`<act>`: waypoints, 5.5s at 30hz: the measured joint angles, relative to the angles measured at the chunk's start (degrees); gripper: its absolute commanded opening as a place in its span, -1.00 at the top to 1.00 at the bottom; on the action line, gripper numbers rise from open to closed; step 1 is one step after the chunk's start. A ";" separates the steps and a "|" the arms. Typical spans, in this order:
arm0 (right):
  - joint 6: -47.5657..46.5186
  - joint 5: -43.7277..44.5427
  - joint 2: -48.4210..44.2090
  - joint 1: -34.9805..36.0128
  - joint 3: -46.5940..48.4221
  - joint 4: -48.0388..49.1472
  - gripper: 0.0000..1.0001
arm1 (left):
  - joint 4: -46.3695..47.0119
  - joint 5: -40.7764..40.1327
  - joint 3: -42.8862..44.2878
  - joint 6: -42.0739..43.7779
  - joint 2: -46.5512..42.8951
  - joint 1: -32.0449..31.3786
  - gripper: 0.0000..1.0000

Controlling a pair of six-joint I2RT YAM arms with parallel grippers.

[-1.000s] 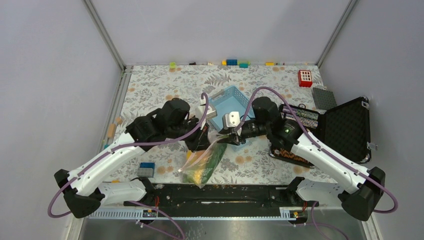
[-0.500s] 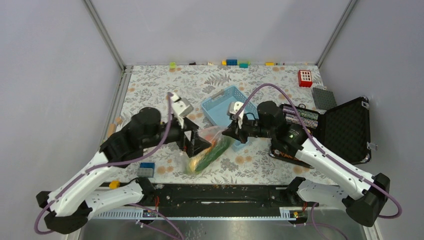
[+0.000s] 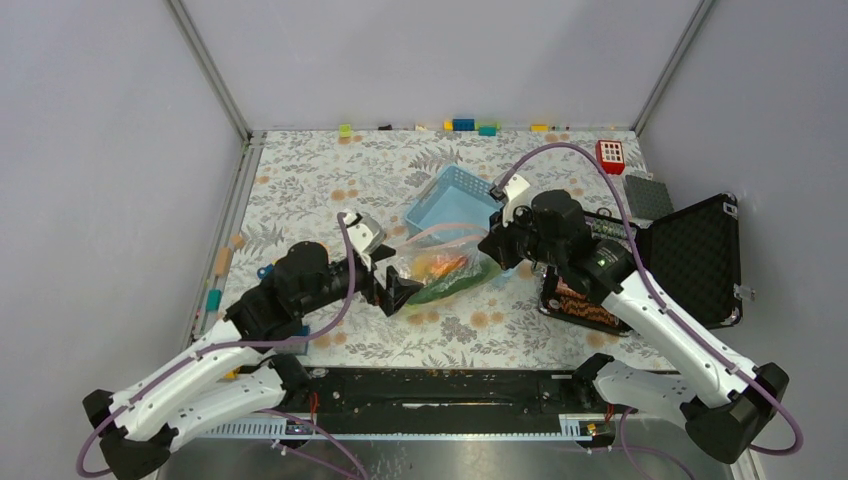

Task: Place the food in the zip-top bag and seal the zipper
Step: Adjust the zipper food storage bag at the center of the board, then zip the zipper food storage bag at the center of the board.

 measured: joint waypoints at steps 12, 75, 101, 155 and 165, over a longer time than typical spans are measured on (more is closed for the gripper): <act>2.32 0.00 -1.40 -1.20 0.02 -1.73 1.00 | 9.79 8.70 -7.87 -1.77 -3.87 15.65 -0.97; 11.80 -8.11 -4.00 -7.74 -4.50 2.27 0.57 | 50.95 51.91 -17.64 -7.93 13.00 24.92 1.00; -20.96 -30.45 7.76 5.05 18.16 8.74 -0.55 | 23.54 38.80 -6.29 -7.04 3.23 18.29 1.00; -26.69 -25.35 17.99 13.25 24.59 -3.06 0.75 | 20.41 27.36 -10.29 -3.67 -5.05 14.56 1.00; -29.14 -21.84 17.99 13.22 25.07 -6.01 0.75 | 20.24 22.58 -10.29 -4.87 -4.90 14.23 1.00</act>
